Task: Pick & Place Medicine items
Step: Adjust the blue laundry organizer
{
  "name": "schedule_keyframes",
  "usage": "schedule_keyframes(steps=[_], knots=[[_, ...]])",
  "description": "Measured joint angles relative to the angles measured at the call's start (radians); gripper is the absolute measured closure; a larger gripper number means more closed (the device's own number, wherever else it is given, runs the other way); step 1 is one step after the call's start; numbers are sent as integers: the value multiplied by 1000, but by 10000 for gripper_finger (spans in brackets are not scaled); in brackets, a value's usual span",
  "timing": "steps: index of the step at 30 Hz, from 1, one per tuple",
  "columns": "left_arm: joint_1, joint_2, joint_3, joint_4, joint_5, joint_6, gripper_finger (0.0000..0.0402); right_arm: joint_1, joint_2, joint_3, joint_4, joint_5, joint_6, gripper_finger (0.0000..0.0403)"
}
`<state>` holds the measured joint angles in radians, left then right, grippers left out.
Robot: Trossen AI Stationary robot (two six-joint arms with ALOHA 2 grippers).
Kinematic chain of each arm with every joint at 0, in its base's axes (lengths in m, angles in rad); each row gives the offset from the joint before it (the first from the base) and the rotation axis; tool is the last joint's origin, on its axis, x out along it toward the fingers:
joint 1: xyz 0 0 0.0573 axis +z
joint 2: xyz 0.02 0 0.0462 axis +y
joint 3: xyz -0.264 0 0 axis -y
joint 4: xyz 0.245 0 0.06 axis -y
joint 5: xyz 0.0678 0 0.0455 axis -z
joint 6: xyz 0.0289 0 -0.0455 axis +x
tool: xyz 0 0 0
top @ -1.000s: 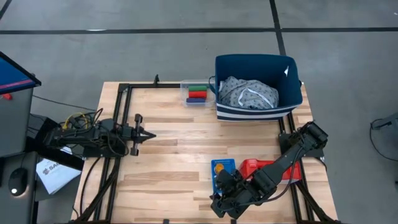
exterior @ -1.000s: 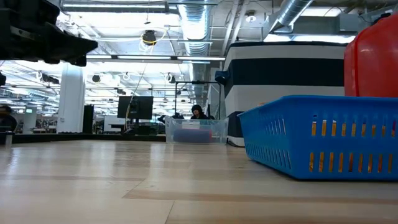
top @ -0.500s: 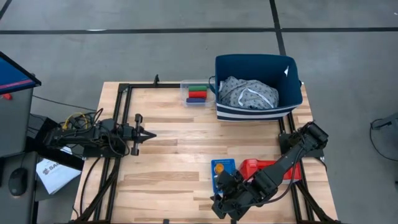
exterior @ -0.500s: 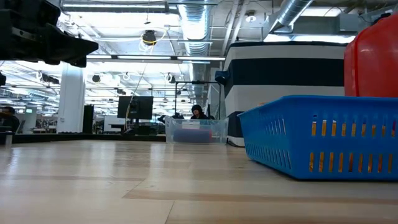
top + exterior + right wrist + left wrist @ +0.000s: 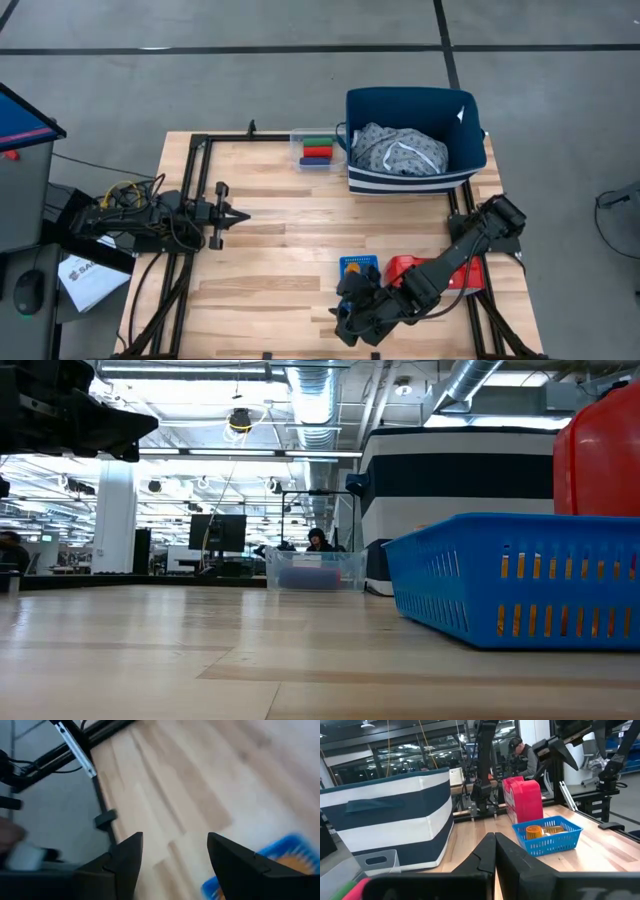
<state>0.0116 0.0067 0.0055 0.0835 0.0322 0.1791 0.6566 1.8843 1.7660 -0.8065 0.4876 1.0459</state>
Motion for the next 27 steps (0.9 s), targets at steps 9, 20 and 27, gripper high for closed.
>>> schedule_keyframes(steps=[9, 20, 27], knots=[[0, 0, 0, 2, -1, 0, 401, -52, 0, -5, 108, 201, -460, 184], [0, 0, 0, 4, -2, 0, 402, -244, 0, -5, 508, 30, -990, 184], [0, 1, 0, 5, -2, 0, 402, -408, 0, -43, 613, -274, -1086, 184]])
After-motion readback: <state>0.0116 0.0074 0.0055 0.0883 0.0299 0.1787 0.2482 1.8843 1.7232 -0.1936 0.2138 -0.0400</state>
